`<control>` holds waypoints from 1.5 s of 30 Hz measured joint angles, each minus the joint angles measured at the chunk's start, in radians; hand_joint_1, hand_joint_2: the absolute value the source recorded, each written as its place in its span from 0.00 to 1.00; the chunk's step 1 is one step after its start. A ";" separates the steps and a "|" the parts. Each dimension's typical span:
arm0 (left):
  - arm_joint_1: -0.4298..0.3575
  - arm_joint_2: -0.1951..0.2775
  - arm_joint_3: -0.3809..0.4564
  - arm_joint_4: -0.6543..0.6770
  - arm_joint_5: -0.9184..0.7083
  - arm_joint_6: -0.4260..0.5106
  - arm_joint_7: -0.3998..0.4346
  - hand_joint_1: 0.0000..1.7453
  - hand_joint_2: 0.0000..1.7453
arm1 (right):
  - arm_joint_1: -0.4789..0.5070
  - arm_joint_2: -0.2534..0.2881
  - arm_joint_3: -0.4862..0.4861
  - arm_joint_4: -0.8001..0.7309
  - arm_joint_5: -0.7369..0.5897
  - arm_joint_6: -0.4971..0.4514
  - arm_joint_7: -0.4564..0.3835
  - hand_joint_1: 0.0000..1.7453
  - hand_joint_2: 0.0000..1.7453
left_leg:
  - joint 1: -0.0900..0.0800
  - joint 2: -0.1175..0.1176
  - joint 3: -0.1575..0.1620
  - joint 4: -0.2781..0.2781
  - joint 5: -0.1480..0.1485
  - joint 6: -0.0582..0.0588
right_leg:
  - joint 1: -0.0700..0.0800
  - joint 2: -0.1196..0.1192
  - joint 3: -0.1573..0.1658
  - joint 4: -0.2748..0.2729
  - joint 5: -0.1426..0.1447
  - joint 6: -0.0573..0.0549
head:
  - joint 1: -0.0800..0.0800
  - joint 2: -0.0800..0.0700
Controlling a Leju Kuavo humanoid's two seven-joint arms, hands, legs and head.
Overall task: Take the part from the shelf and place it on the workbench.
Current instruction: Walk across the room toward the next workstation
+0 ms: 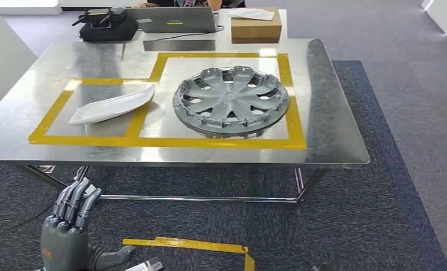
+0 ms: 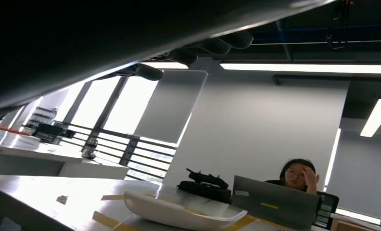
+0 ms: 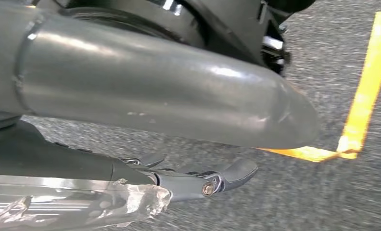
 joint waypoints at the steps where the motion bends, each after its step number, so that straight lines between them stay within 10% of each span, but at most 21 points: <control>1: 0.000 0.000 0.001 0.000 0.001 0.000 -0.001 0.00 0.00 | 0.000 0.000 0.000 0.000 0.000 0.000 0.000 0.00 0.00 | -0.001 -0.012 0.045 -0.059 0.028 0.009 | 0.002 0.010 -0.012 0.002 0.009 0.001 | 0.000 0.000; 5: 0.001 -0.001 0.004 -0.001 0.009 0.000 -0.002 0.00 0.00 | -0.005 0.001 0.000 0.000 -0.002 0.000 0.000 0.00 0.00 | -0.005 -0.091 0.179 -0.278 0.056 0.039 | 0.004 0.053 -0.048 0.006 0.046 0.017 | 0.001 0.000; 8: -0.002 -0.001 0.005 -0.001 0.013 0.000 -0.001 0.00 0.00 | 0.000 -0.002 0.000 0.001 -0.005 0.000 0.001 0.00 0.00 | -0.004 -0.054 0.165 -0.296 0.076 0.044 | 0.000 0.066 -0.072 0.013 0.052 0.038 | 0.001 0.000; 13: -0.004 -0.002 0.009 0.000 0.021 0.000 -0.001 0.00 0.00 | -0.002 -0.004 0.001 0.003 -0.006 0.004 0.001 0.00 0.00 | -0.005 0.022 0.101 -0.298 0.127 0.057 | -0.005 -0.014 -0.138 0.253 -0.139 0.056 | 0.014 0.000; 15: -0.005 -0.002 0.009 0.000 0.027 0.000 -0.001 0.00 0.00 | -0.001 -0.004 0.002 0.003 -0.006 0.005 0.001 0.00 0.00 | -0.004 0.049 0.066 -0.290 0.148 0.052 | -0.009 -0.024 -0.109 0.285 -0.105 0.066 | 0.015 0.000; 17: -0.006 -0.001 0.010 0.000 0.040 0.000 -0.001 0.00 0.00 | -0.001 -0.005 0.002 0.003 -0.006 0.005 0.001 0.00 0.00 | -0.003 0.071 0.030 -0.274 0.166 0.043 | -0.014 -0.048 -0.020 0.197 -0.049 0.075 | 0.015 0.000; 19: -0.008 0.000 0.010 0.000 0.054 0.000 -0.001 0.00 0.00 | -0.007 -0.005 0.003 0.002 -0.006 0.005 0.001 0.00 0.00 | -0.005 0.088 0.005 -0.253 0.179 0.031 | -0.015 -0.085 0.085 0.051 -0.061 0.073 | 0.018 0.000; 21: -0.011 0.001 0.010 0.000 0.064 0.000 -0.001 0.00 0.00 | -0.011 -0.005 0.004 0.002 -0.006 0.005 0.000 0.00 0.00 | -0.005 0.108 -0.006 -0.241 0.195 0.021 | -0.009 -0.093 0.121 -0.023 -0.087 0.056 | 0.019 0.000; 24: -0.012 0.003 0.010 0.000 0.072 0.000 0.000 0.00 0.00 | -0.005 -0.004 0.007 0.003 -0.006 0.006 0.000 0.00 0.00 | 0.005 0.088 -0.019 -0.219 0.167 0.002 | -0.008 -0.070 0.087 -0.019 -0.065 0.024 | 0.019 0.000; 28: -0.009 0.007 0.010 0.000 0.075 0.000 0.000 0.00 0.00 | -0.006 -0.005 0.009 0.003 -0.008 0.006 0.000 0.00 0.00 | 0.010 0.007 -0.056 -0.006 -0.021 -0.012 | -0.006 -0.032 0.020 -0.017 -0.006 0.006 | 0.016 0.000; 30: -0.009 0.008 0.010 0.000 0.077 0.000 0.000 0.00 0.00 | -0.007 -0.005 0.010 0.003 -0.009 0.006 0.000 0.00 0.00 | 0.009 0.002 -0.031 0.035 -0.004 -0.004 | -0.002 -0.008 -0.014 -0.013 0.024 0.006 | 0.016 0.000; 34: -0.011 0.009 0.010 0.000 0.084 0.000 0.002 0.00 0.00 | -0.008 -0.002 0.011 0.003 -0.009 0.006 0.000 0.00 0.00 | 0.000 -0.069 0.170 -0.213 0.055 0.033 | 0.003 0.041 -0.072 -0.004 0.074 0.017 | 0.017 0.000; 37: -0.012 0.009 0.011 0.000 0.088 0.001 0.002 0.00 0.00 | -0.007 -0.001 0.011 0.004 -0.009 0.007 0.000 0.00 0.00 | -0.003 -0.080 0.216 -0.305 0.040 0.039 | 0.003 0.075 -0.096 -0.007 0.112 0.033 | 0.018 0.000; 39: -0.012 0.008 0.011 0.000 0.091 0.000 0.003 0.00 0.00 | 0.000 -0.003 0.011 0.006 -0.008 0.006 0.001 0.00 0.00 | -0.001 -0.052 0.193 -0.306 0.061 0.047 | 0.001 0.057 -0.116 0.007 0.092 0.043 | 0.022 0.000; 43: -0.007 0.008 0.013 0.002 0.098 0.000 0.010 0.00 0.00 | 0.000 -0.003 0.012 0.006 -0.005 0.007 0.001 0.00 0.00 | -0.002 0.007 0.132 -0.306 0.110 0.057 | -0.003 -0.020 -0.176 0.227 -0.093 0.063 | 0.036 0.000; 45: -0.007 0.008 0.013 0.004 0.099 0.000 0.013 0.00 0.00 | -0.001 -0.003 0.012 0.006 -0.006 0.006 0.001 0.00 0.00 | -0.002 0.038 0.096 -0.299 0.133 0.054 | -0.005 -0.026 -0.163 0.304 -0.080 0.071 | 0.037 0.000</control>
